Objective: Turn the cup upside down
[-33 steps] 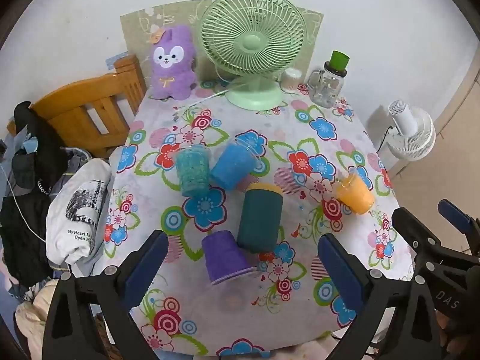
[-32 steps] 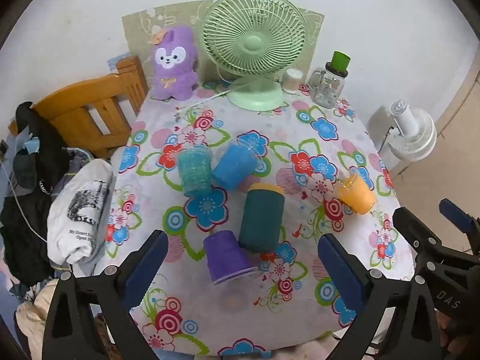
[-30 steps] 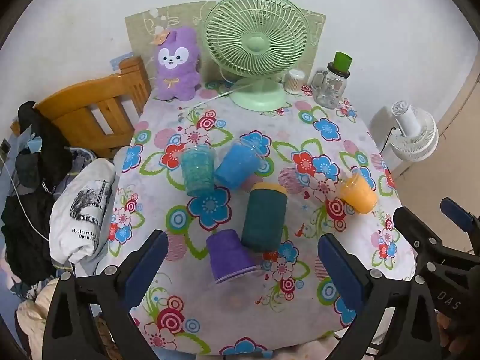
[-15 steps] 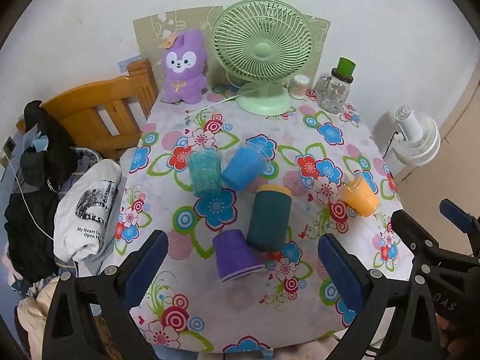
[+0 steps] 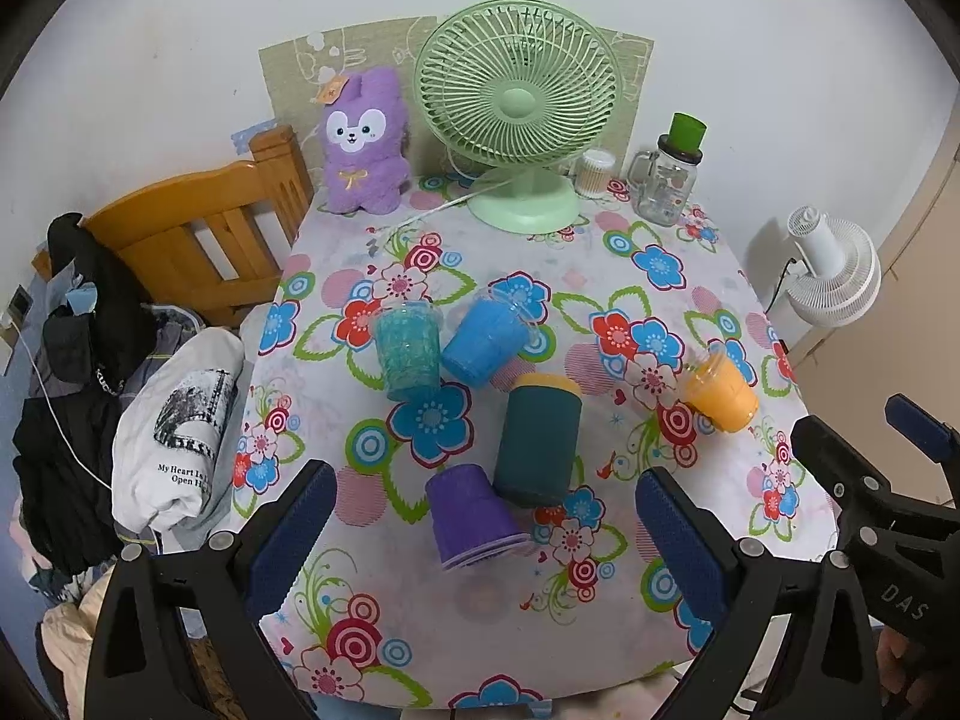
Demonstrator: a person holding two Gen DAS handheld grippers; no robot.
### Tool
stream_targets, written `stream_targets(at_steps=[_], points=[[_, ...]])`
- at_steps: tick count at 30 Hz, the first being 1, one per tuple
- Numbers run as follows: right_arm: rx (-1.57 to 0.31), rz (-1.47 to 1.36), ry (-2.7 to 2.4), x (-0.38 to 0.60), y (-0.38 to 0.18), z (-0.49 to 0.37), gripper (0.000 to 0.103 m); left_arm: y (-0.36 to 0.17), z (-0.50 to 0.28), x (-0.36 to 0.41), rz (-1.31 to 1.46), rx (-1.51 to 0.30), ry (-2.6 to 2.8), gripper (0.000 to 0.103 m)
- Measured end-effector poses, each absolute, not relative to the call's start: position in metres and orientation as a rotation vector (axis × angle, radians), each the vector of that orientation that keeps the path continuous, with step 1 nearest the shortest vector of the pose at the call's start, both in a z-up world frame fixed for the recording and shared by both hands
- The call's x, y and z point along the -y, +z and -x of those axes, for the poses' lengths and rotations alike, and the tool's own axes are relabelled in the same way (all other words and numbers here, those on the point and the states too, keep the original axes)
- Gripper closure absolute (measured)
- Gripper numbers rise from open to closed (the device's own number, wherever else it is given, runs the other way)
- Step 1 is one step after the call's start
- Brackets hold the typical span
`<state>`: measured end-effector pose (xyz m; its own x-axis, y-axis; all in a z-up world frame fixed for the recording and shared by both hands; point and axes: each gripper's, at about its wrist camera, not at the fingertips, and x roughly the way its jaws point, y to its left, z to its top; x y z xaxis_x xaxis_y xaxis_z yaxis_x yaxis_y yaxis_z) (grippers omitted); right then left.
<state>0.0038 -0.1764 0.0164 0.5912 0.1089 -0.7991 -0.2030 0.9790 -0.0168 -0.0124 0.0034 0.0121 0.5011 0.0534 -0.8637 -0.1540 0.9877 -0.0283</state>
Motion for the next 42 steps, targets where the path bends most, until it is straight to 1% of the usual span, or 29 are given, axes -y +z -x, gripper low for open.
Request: stream_targets(at_steps=[17, 25, 42], points=[[-0.913, 0.111, 0.201, 0.173, 0.020, -0.007, 0.001, 0.015, 0.012, -0.005, 0.099, -1.028, 0.130, 0.002], [-0.934, 0.093, 0.199, 0.177, 0.019, -0.018, 0.001, 0.017, 0.000, -0.005, 0.090, -1.037, 0.117, 0.002], [-0.973, 0.090, 0.192, 0.177, 0.006, -0.054, 0.001, -0.008, -0.035, -0.001, 0.079, -1.114, 0.084, 0.002]])
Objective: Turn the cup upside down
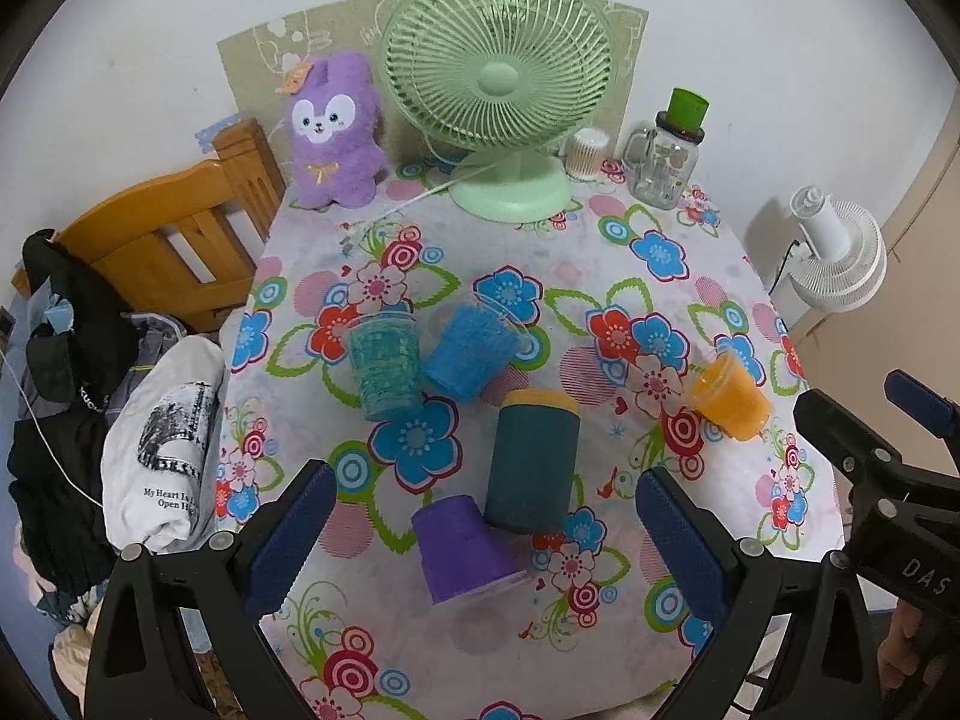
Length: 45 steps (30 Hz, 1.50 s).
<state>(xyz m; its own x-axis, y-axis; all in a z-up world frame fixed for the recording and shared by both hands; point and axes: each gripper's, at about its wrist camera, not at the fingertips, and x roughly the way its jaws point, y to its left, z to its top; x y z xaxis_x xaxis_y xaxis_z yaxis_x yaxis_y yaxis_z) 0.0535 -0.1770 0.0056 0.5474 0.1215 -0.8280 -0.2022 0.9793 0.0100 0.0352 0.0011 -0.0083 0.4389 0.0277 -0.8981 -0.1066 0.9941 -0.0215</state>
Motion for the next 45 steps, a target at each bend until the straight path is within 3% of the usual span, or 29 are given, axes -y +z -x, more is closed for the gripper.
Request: stream_targets(at_steps=[28, 36, 39, 45], points=[[-1.220, 0.094, 0.141, 0.193, -0.120, -0.121, 0.001, -0.165, -0.116, 0.031, 0.096, -1.374, 0.057, 0.006], [-1.257, 0.105, 0.134, 0.201, -0.141, -0.129, 0.001, -0.187, -0.125, 0.051, 0.037, -1.399, 0.056, 0.014], [-1.261, 0.106, 0.135, 0.204, -0.144, -0.130, 0.001, -0.189, -0.124, 0.054, 0.022, -1.386, 0.085, 0.032], [-1.267, 0.110, 0.146, 0.210, -0.147, -0.132, 0.001, -0.191, -0.124, 0.058, 0.059, -1.385, 0.101, 0.031]])
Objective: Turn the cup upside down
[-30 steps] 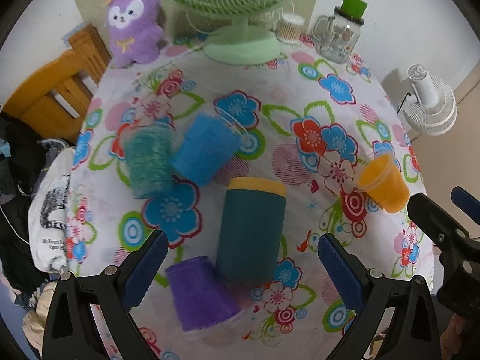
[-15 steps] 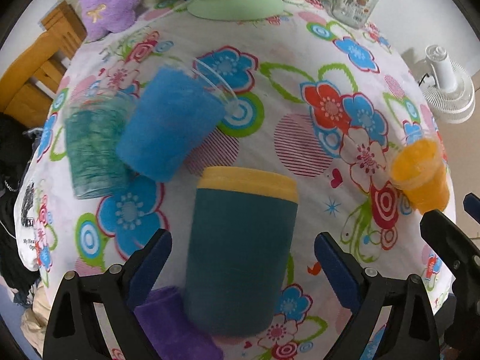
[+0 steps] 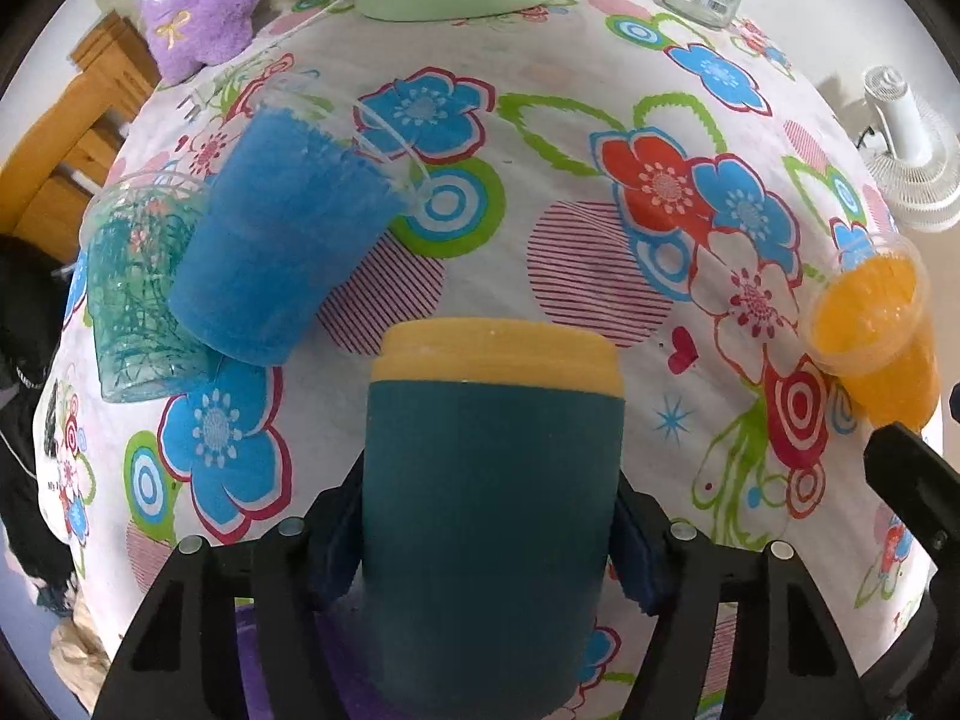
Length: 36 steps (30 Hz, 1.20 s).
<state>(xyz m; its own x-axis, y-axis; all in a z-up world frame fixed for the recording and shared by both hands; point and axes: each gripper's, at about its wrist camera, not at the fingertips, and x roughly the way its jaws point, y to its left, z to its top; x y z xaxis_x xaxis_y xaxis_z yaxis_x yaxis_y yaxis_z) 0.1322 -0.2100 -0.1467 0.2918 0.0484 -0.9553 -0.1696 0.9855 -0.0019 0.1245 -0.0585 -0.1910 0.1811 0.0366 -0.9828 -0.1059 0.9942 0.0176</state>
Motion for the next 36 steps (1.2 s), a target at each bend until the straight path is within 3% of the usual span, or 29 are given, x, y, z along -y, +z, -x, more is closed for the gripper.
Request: stream_targets(at_steps=[36], points=[[-1.240, 0.241, 0.327, 0.232, -0.140, -0.117, 0.001, -0.187, -0.074, 0.100, 0.329, -1.352, 0.262, 0.031]])
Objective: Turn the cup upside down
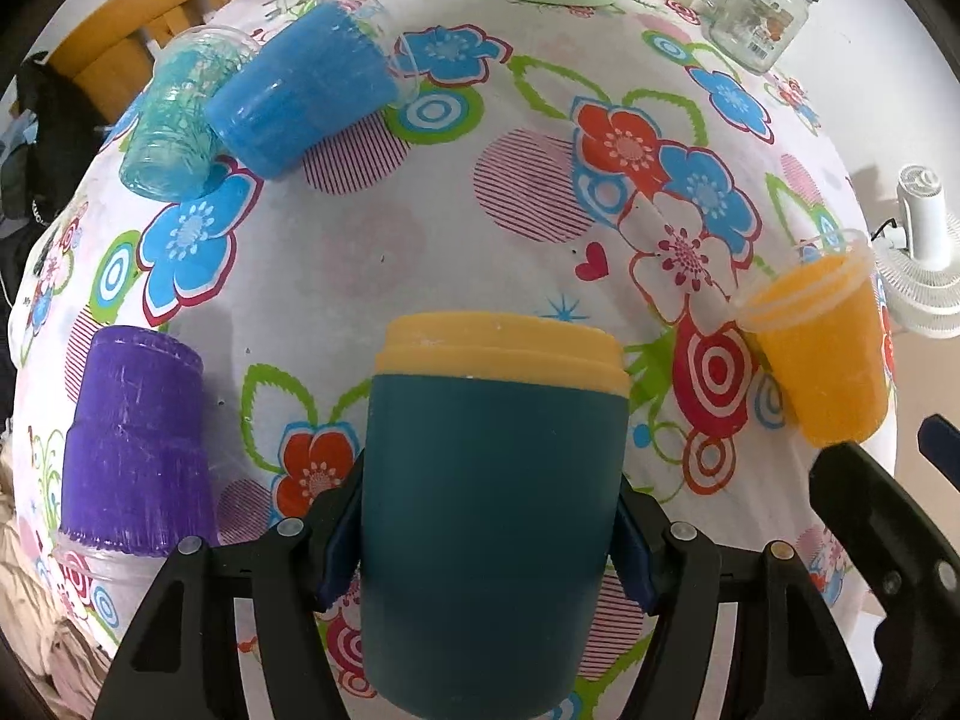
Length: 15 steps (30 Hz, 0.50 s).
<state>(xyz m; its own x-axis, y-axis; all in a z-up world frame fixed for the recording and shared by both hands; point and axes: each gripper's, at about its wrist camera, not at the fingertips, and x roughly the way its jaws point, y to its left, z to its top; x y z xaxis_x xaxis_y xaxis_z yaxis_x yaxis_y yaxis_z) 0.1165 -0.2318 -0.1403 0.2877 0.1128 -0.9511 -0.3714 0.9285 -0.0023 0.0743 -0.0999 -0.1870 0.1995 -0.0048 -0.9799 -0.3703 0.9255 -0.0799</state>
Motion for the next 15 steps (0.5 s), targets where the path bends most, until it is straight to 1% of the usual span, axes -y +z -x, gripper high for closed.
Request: stream_targets(at_steps=[1, 2, 4, 10, 15], points=[[-1.237, 0.235, 0.329, 0.233, -0.139, -0.116, 0.001, -0.186, -0.075, 0.101, 0.329, -1.354, 0.253, 0.026], [-1.232, 0.230, 0.329, 0.234, -0.137, -0.115, 0.001, -0.183, -0.075, 0.101, 0.329, -1.349, 0.245, 0.018], [-1.217, 0.217, 0.328, 0.236, -0.132, -0.112, 0.001, -0.173, -0.072, 0.100, 0.317, -1.329, 0.236, 0.012], [-1.161, 0.146, 0.328, 0.238, -0.109, -0.099, 0.001, -0.134, -0.068, 0.100, 0.213, -1.313, 0.153, 0.010], [-1.099, 0.017, 0.311, 0.238, -0.084, -0.076, 0.001, -0.113, -0.049, 0.087, 0.025, -1.274, 0.106, 0.008]])
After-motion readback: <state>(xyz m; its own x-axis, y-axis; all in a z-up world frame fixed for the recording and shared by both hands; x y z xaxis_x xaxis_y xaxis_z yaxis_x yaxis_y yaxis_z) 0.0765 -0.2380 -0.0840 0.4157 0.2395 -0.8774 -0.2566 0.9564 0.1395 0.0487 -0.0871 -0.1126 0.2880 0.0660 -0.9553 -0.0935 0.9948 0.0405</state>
